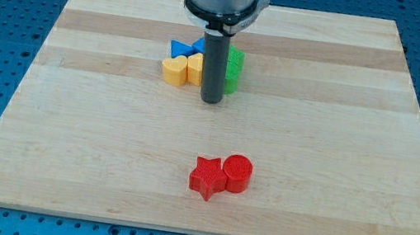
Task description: Slide the red circle a bit up
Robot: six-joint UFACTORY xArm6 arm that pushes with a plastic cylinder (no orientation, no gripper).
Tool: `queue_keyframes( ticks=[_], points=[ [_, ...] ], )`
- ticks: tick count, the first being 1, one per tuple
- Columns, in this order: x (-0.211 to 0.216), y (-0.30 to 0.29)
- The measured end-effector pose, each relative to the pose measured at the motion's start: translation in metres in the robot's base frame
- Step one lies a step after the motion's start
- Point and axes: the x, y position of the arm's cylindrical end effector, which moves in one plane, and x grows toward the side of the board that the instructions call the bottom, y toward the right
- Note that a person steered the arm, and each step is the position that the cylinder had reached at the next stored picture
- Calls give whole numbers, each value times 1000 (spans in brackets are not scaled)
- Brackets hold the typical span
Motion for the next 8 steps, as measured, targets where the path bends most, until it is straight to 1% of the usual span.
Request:
queue_keyframes(
  ticks=[2, 3, 4, 5, 6, 7, 8],
  points=[
    [0, 0],
    [26, 10],
    [49, 40],
    [52, 86],
    [90, 123],
    [137, 137],
    [156, 117]
  ],
)
